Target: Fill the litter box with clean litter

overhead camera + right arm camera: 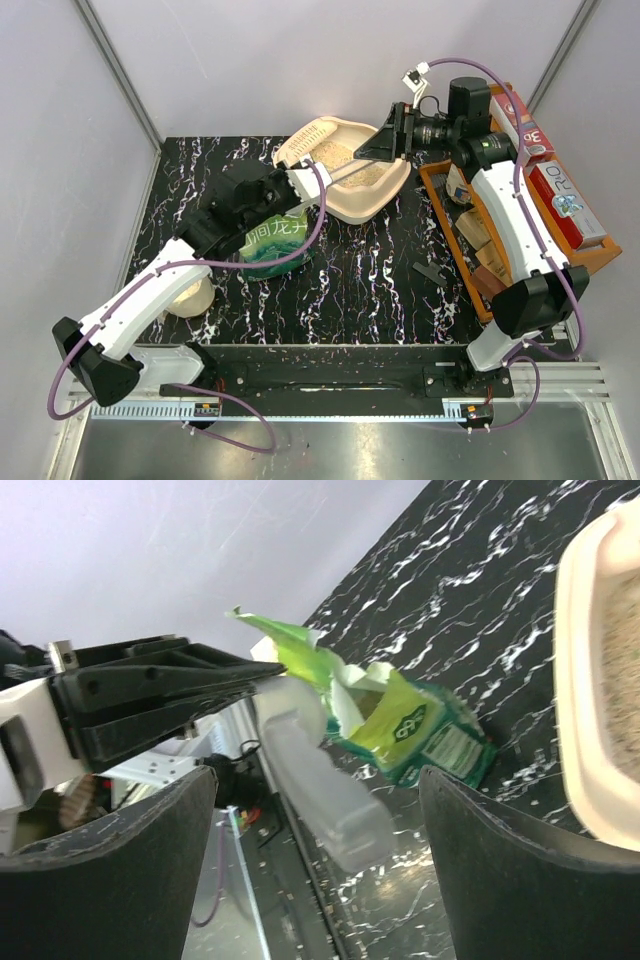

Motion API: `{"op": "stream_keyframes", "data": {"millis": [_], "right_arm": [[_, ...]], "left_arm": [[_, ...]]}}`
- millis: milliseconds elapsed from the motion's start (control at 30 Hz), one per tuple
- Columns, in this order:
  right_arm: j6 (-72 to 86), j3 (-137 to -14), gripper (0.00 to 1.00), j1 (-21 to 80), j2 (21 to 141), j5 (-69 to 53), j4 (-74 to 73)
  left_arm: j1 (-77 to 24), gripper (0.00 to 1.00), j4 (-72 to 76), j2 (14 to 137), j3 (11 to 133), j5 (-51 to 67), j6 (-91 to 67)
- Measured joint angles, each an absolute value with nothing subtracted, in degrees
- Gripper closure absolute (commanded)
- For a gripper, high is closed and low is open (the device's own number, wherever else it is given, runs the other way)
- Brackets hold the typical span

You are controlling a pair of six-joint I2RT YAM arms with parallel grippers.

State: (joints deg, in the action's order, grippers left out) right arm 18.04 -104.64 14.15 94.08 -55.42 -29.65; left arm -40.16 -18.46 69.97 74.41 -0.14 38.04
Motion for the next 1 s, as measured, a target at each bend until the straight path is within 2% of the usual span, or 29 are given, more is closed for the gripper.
{"op": "stream_keyframes", "data": {"millis": [300,433,600,1000], "right_arm": [[22.17,-101.82,0.27,14.22,94.08,-58.17,-28.01],[22.39,-101.1,0.36,14.22,94.08,-58.0,-27.64],[22.37,-100.68,0.41,14.28,94.08,-57.98,-27.33],[21.08,-98.63,0.4,15.2,94.02,-57.45,-27.31]], "left_arm": [[-39.62,1.0,-17.28,72.47,74.46,1.1,32.36],[-39.57,1.0,-16.67,74.85,75.11,1.76,30.04],[-39.55,1.0,-16.67,78.06,77.19,2.61,26.55],[-39.35,1.0,-16.6,79.11,77.71,2.98,22.85]]}}
